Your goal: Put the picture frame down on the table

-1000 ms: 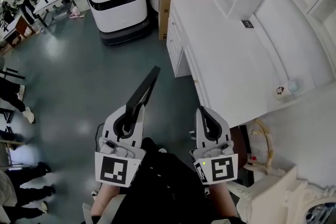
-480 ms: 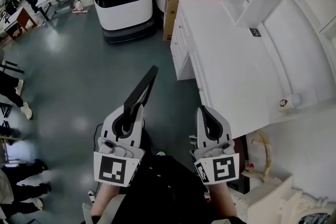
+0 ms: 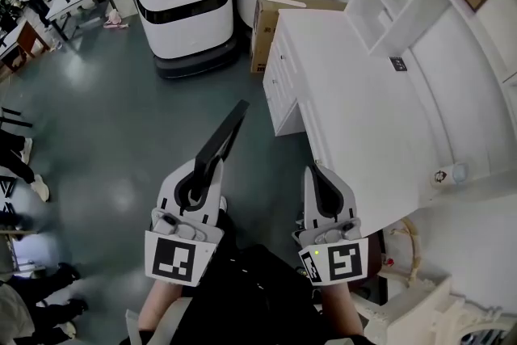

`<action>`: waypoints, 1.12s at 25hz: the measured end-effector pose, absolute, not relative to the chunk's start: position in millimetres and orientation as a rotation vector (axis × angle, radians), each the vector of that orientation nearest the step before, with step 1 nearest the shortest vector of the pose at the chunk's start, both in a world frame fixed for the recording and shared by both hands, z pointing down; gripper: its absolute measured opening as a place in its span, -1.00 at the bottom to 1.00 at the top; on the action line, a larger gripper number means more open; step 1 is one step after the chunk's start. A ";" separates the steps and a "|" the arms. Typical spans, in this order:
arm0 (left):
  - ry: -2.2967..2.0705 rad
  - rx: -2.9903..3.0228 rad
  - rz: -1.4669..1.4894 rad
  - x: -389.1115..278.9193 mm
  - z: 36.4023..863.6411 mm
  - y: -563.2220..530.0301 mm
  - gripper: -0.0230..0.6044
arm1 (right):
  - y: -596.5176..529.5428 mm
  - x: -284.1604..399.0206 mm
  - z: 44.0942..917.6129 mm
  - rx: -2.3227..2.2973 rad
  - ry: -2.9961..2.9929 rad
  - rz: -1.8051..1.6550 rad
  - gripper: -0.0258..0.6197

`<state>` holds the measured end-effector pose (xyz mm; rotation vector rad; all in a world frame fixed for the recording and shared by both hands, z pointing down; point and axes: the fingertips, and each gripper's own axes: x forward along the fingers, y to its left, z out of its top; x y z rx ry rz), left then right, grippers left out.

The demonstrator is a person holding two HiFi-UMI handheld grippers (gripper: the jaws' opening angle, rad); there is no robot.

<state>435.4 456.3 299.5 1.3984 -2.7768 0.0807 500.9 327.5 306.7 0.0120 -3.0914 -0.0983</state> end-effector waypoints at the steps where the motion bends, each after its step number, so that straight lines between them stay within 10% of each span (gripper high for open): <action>1: -2.774 1.406 0.082 425.6 297.8 456.8 -0.89 | 328.3 491.8 305.0 0.020 -3.092 -0.098 -0.92; 28: -2.703 1.591 0.050 237.2 291.2 477.3 -0.89 | 358.8 318.5 284.7 0.226 -3.093 -0.193 -0.92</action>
